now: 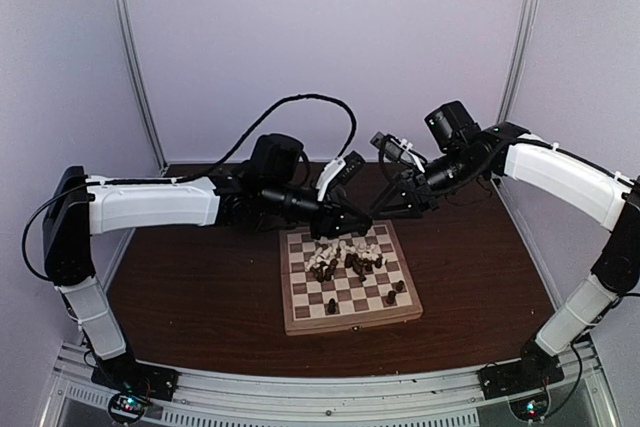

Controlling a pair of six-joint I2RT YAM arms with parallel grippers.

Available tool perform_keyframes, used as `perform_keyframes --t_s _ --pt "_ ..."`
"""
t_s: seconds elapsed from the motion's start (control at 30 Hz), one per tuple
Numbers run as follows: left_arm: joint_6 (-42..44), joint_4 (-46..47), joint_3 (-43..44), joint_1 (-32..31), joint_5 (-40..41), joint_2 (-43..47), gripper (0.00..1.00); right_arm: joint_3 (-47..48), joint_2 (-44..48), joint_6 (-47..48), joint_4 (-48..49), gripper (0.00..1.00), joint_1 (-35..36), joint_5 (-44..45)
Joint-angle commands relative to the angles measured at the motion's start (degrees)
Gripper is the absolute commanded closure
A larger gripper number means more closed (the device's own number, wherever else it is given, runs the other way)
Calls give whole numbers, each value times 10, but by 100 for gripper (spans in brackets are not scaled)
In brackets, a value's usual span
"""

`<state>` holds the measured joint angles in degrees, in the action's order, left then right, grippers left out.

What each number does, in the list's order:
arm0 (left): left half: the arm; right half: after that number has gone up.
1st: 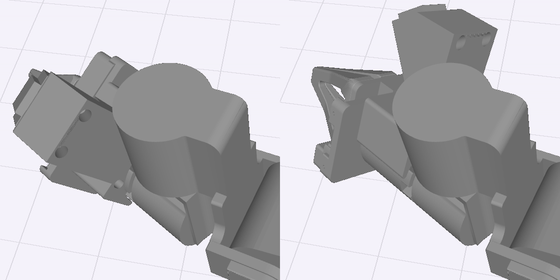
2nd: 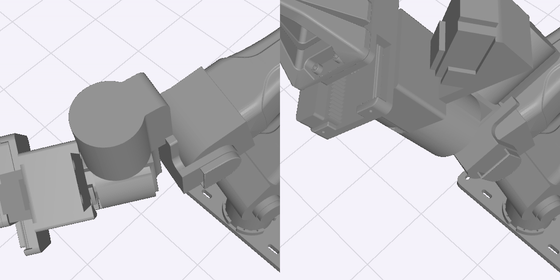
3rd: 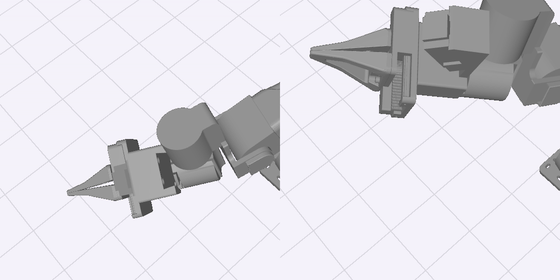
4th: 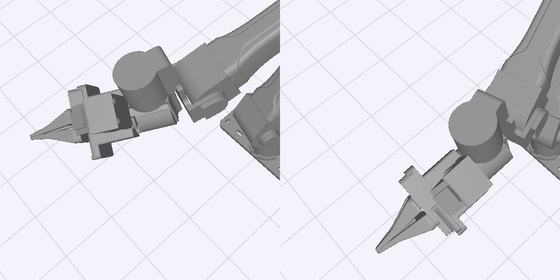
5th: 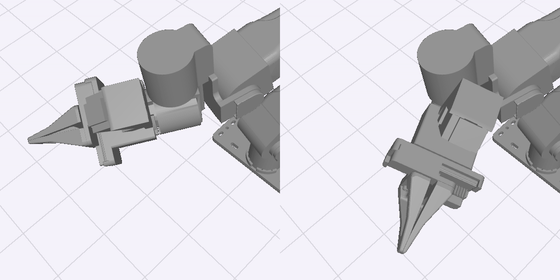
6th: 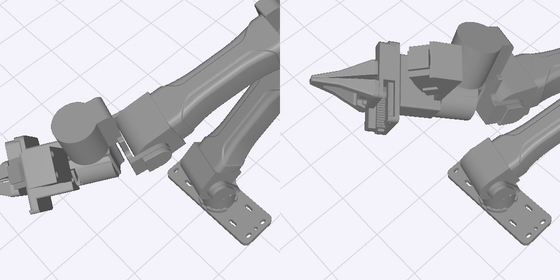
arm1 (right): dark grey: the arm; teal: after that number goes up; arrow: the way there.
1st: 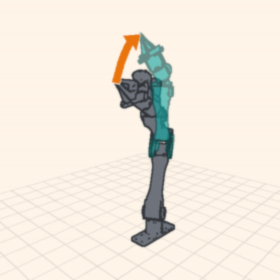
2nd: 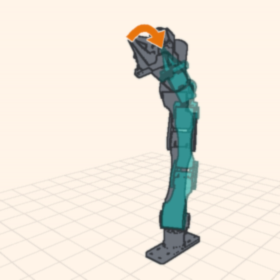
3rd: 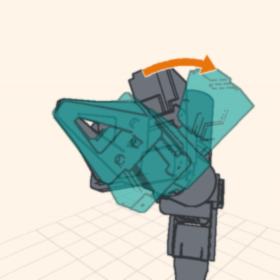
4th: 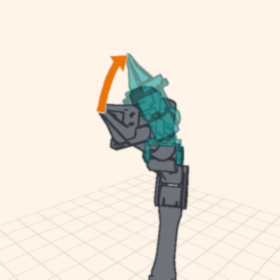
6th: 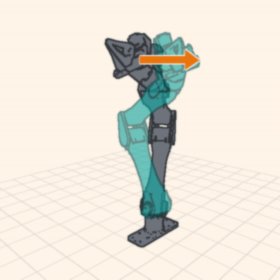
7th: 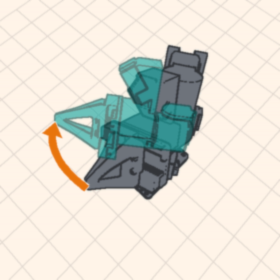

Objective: Set up the chess pieces on the board
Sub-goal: Pass from the left arm to the right

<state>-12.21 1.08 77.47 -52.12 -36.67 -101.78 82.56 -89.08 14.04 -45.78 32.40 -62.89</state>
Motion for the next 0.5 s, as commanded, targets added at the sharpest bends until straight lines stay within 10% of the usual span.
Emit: perform_keyframes --t_s 0.0,0.47 --pt "-7 39 1 3 -1 15 87 -16 12 10 -6 51 11 0" --pt "-18 62 -5 3 -11 15 87 -29 7 -17 31 67 10 63"
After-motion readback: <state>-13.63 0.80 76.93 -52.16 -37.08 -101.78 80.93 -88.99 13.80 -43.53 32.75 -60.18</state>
